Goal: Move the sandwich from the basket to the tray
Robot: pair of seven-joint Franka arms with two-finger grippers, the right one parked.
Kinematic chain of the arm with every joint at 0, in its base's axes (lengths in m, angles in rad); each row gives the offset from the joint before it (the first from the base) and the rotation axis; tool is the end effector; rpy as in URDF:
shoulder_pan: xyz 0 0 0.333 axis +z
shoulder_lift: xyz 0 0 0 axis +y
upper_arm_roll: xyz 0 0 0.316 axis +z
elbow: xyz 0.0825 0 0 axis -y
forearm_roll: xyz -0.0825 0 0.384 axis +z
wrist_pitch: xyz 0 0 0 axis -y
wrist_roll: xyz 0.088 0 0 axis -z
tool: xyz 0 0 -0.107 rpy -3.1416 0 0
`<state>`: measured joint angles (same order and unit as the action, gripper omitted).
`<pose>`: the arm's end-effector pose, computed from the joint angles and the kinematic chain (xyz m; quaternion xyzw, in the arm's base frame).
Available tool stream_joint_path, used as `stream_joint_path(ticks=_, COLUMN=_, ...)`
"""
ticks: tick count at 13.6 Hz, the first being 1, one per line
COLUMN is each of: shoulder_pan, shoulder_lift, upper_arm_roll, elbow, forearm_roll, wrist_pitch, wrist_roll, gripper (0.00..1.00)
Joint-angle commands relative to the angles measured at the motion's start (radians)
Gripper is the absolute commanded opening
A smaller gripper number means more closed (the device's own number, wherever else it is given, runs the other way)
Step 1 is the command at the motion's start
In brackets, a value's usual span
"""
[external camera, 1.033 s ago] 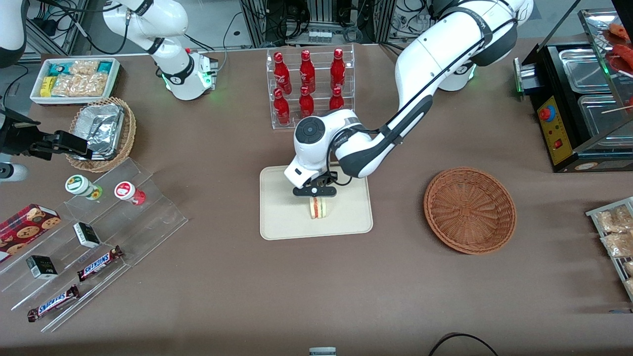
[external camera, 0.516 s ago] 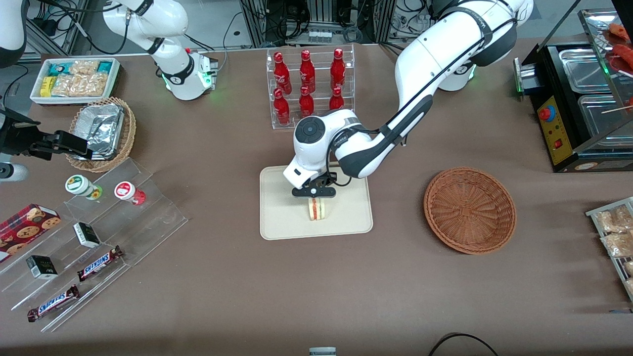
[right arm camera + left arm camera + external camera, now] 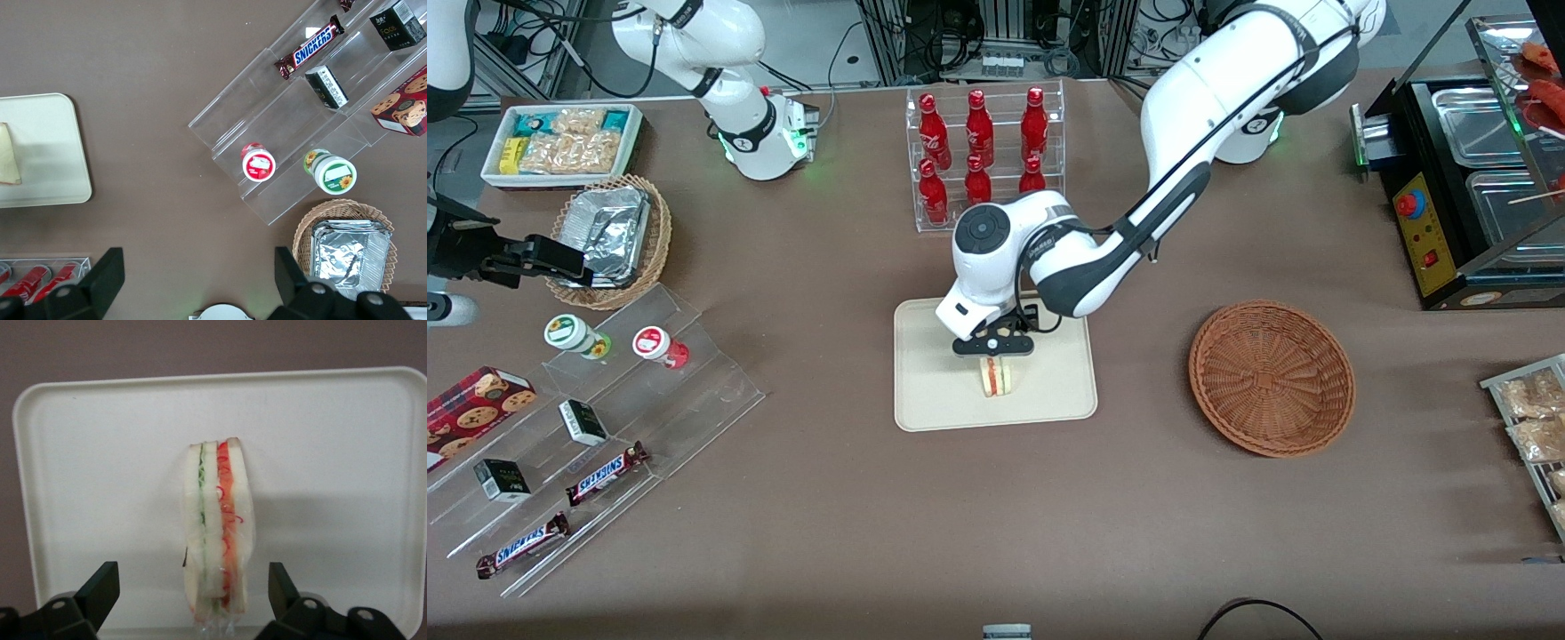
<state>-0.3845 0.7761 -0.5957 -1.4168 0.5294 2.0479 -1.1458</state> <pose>0.4939 -0.5277 0.2909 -0.9992 -0.0265 -0.0265 0.0161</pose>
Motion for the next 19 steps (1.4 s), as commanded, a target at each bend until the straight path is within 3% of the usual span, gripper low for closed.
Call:
stream_joint_path(ticks=1, shoulder_pan=0.050, shoulder_lift=-0.138, upper_arm_roll=0.001, elbow=-0.017, forearm_roll=-0.046, wrist_pitch=-0.101, wrist_roll=-0.039, gripper=1.00)
stream_joint_path(ticks=4, shoulder_pan=0.143, shoulder_lift=-0.253, upper_arm_roll=-0.002, elbow=-0.025, forearm_roll=-0.121, wrist_pitch=-0.224, wrist_roll=0.007, gripper=1.00)
stream_joint_path(ticks=7, shoulder_pan=0.232, shoulder_lift=-0.339, upper_arm_roll=0.001, elbow=-0.027, forearm_roll=-0.218, wrist_pitch=-0.310, wrist_roll=0.164, gripper=1.00)
stream_joint_path(ticks=14, shoulder_pan=0.449, shoulder_lift=-0.503, upper_arm_roll=0.008, elbow=-0.028, forearm_roll=-0.333, wrist_pitch=-0.477, wrist_roll=0.496, gripper=1.00)
stream_joint_path(ticks=19, shoulder_pan=0.443, shoulder_lift=-0.639, upper_arm_roll=0.232, elbow=-0.097, forearm_roll=-0.440, wrist_pitch=-0.534, wrist_roll=0.828, gripper=1.00)
